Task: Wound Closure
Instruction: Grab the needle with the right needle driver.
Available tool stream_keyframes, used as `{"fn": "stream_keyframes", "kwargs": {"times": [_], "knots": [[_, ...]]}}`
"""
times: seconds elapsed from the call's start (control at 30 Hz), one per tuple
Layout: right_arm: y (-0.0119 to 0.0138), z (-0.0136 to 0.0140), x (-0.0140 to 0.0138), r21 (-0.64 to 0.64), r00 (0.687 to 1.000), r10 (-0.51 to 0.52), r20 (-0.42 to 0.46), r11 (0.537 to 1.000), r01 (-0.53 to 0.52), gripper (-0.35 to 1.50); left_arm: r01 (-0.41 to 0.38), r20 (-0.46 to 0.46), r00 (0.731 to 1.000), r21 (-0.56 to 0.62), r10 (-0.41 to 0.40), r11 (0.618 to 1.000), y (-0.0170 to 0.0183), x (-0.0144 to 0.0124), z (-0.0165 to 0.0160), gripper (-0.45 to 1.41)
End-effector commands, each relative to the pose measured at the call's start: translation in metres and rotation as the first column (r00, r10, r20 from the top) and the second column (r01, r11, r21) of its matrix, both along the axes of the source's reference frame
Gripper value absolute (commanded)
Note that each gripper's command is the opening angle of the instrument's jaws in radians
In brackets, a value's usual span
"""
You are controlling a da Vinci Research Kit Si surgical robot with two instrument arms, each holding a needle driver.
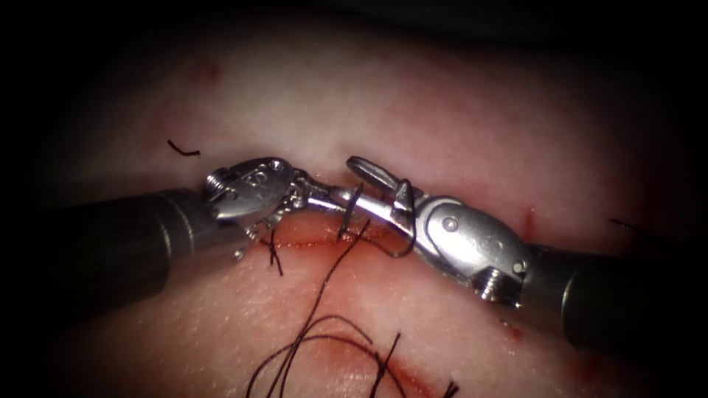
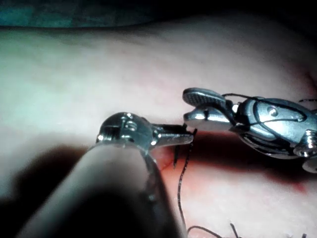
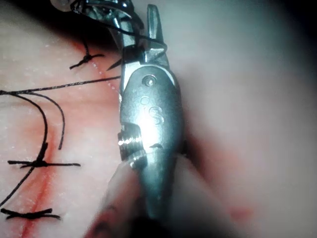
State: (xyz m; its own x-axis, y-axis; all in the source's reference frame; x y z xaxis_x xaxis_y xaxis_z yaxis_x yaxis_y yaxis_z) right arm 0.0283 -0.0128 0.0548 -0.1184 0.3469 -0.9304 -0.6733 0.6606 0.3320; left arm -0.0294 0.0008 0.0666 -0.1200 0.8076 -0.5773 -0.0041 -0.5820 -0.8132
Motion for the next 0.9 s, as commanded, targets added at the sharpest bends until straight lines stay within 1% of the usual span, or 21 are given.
{"fn": "stream_keyframes", "kwargs": {"times": [0.03, 0.07, 0.1, 0.13, 0.2, 0.33, 0.4, 0.5, 0.57, 0.7, 0.8, 0.87, 0.9], "knots": [[0.0001, 0.0005, 0.0010, 0.000, 1.000, 0.003, 0.002, 1.000, -0.003, 0.74, -0.001, 0.002, 1.000, -0.002, 0.001, 1.000, 0.0005, -0.0006, 0.0004, -0.45], [0.0001, 0.0005, 0.0010, 0.000, 1.000, 0.003, 0.002, 1.000, -0.003, 0.74, -0.001, 0.002, 1.000, -0.002, 0.001, 1.000, 0.0005, -0.0006, 0.0004, -0.45], [0.0002, 0.0006, 0.0011, 0.001, 1.000, 0.012, 0.011, 1.000, -0.012, 0.86, -0.001, 0.002, 1.000, -0.002, 0.001, 1.000, 0.0005, -0.0006, 0.0004, -0.45], [0.0002, 0.0006, 0.0011, 0.001, 1.000, 0.012, 0.011, 1.000, -0.012, 0.86, -0.001, 0.002, 1.000, -0.002, 0.001, 1.000, 0.0005, -0.0006, 0.0004, -0.45], [0.0002, 0.0006, 0.0012, 0.001, 1.000, 0.016, 0.015, 1.000, -0.016, 0.93, -0.001, 0.002, 1.000, -0.002, 0.001, 1.000, 0.0005, -0.0006, 0.0004, -0.45], [0.0003, 0.0007, 0.0012, 0.003, 1.000, 0.016, 0.019, 1.000, -0.016, 0.93, -0.001, 0.002, 1.000, -0.002, 0.001, 1.000, 0.0004, -0.0005, 0.0004, -0.45], [0.0003, 0.0007, 0.0012, 0.005, 1.000, 0.015, 0.021, 1.000, -0.015, 0.86, -0.001, 0.002, 1.000, -0.003, 0.001, 1.000, 0.0003, -0.0005, 0.0004, -0.45], [0.0004, 0.0007, 0.0013, 0.007, 1.000, 0.006, 0.024, 1.000, -0.006, 0.81, -0.002, 0.002, 1.000, -0.009, 0.002, 1.000, 0.0003, -0.0005, 0.0004, -0.45], [0.0004, 0.0007, 0.0015, 0.008, 1.000, -0.006, 0.024, 1.000, 0.005, 0.73, -0.002, 0.002, 1.000, -0.009, 0.002, 1.000, 0.0003, -0.0005, 0.0004, -0.45], [0.0003, 0.0008, 0.0018, 0.008, 0.999, -0.019, 0.027, 1.000, 0.018, 0.68, -0.003, 0.002, 1.000, -0.010, 0.003, 1.000, 0.0002, -0.0005, 0.0004, -0.45], [0.0002, 0.0009, 0.0021, 0.007, 0.999, -0.022, 0.028, 1.000, 0.022, 0.68, -0.003, 0.002, 1.000, -0.010, 0.003, 1.000, 0.0002, -0.0005, 0.0004, -0.45], [0.0001, 0.0010, 0.0022, 0.007, 0.999, -0.027, 0.031, 1.000, 0.027, 0.61, -0.003, 0.002, 1.000, -0.011, 0.003, 1.000, 0.0001, -0.0005, 0.0004, -0.45], [0.0001, 0.0010, 0.0022, 0.007, 0.999, -0.032, 0.031, 0.999, 0.031, 0.51, -0.003, 0.003, 1.000, -0.011, 0.003, 1.000, 0.0001, -0.0005, 0.0003, -0.45]]}}
